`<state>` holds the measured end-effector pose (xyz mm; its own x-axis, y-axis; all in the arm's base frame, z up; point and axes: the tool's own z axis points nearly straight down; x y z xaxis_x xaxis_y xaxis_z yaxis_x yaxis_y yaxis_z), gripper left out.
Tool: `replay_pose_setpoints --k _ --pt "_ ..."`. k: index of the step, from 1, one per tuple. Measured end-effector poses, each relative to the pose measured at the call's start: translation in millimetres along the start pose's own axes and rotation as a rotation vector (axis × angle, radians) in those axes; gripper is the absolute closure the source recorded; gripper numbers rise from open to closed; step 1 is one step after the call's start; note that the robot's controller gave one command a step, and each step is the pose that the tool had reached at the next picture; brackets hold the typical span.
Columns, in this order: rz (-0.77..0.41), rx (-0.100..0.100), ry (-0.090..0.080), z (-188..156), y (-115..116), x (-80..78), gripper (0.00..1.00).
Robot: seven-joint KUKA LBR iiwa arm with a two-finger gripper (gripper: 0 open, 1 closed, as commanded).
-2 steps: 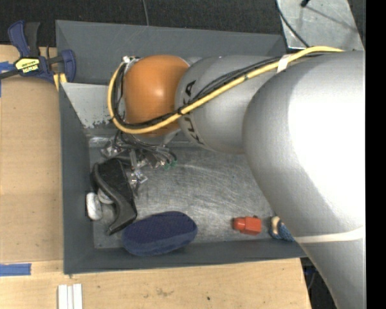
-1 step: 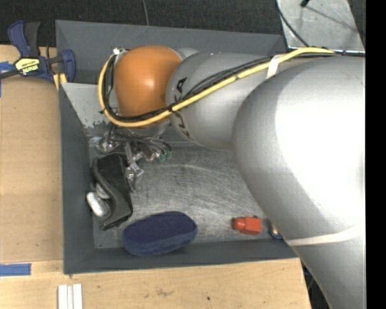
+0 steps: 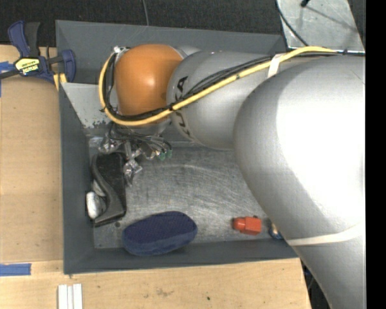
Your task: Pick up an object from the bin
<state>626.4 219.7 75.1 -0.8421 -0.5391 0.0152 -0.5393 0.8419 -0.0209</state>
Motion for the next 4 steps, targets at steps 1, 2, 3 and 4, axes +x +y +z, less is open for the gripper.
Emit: replay_pose_setpoints --k 1,2,3,4 --pt "-0.132 -0.015 -0.028 -123.2 -24.2 38.7 1.00" --pt "-0.134 -0.019 -0.021 -117.8 -22.1 39.2 0.00" --pt "-0.243 -0.018 -0.018 -42.7 36.3 24.4 0.00" --pt "-0.559 -0.015 -0.027 -30.7 34.5 35.7 0.00"
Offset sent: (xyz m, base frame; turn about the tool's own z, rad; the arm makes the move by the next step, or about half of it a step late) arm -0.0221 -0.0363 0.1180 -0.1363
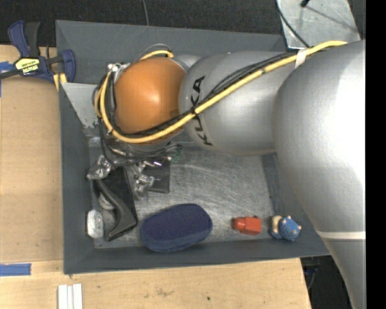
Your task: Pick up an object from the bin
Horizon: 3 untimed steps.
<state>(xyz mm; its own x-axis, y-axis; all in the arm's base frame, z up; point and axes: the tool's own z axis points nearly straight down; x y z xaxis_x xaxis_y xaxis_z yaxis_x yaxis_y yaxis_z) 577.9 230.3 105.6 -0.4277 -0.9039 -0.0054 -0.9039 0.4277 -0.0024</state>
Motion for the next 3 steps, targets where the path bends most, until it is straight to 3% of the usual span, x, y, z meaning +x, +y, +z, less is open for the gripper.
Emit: replay_pose_setpoints --k 1,2,3 --pt "-0.284 0.002 -0.004 13.0 -3.0 -9.2 0.00" --pt "-0.776 0.001 0.000 32.7 30.9 4.3 0.00" --pt "-0.773 0.001 0.000 31.0 30.0 4.1 1.00"
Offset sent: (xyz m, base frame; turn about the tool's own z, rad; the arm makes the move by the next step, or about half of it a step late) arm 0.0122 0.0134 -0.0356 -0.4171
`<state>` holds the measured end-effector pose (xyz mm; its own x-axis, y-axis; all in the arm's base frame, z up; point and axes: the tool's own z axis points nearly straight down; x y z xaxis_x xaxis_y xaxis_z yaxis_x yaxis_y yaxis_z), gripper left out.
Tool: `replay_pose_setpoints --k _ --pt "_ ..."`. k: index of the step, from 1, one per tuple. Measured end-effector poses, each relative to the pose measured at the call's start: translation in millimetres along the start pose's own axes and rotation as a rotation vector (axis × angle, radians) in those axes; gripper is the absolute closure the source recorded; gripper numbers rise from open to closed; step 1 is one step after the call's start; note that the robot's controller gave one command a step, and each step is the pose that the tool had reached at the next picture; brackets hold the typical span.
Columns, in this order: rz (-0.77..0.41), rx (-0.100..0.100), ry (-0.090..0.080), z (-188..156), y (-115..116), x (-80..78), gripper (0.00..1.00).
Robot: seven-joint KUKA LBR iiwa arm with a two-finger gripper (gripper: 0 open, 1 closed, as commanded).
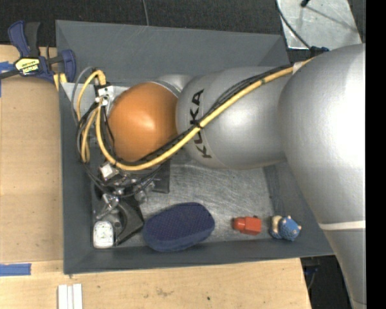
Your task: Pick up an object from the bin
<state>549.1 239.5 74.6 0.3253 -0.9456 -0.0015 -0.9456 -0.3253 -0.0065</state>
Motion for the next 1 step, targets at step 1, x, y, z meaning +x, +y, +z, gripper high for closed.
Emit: replay_pose_setpoints --k 1 --pt "0.021 -0.003 0.000 -164.9 4.3 -8.2 1.00"
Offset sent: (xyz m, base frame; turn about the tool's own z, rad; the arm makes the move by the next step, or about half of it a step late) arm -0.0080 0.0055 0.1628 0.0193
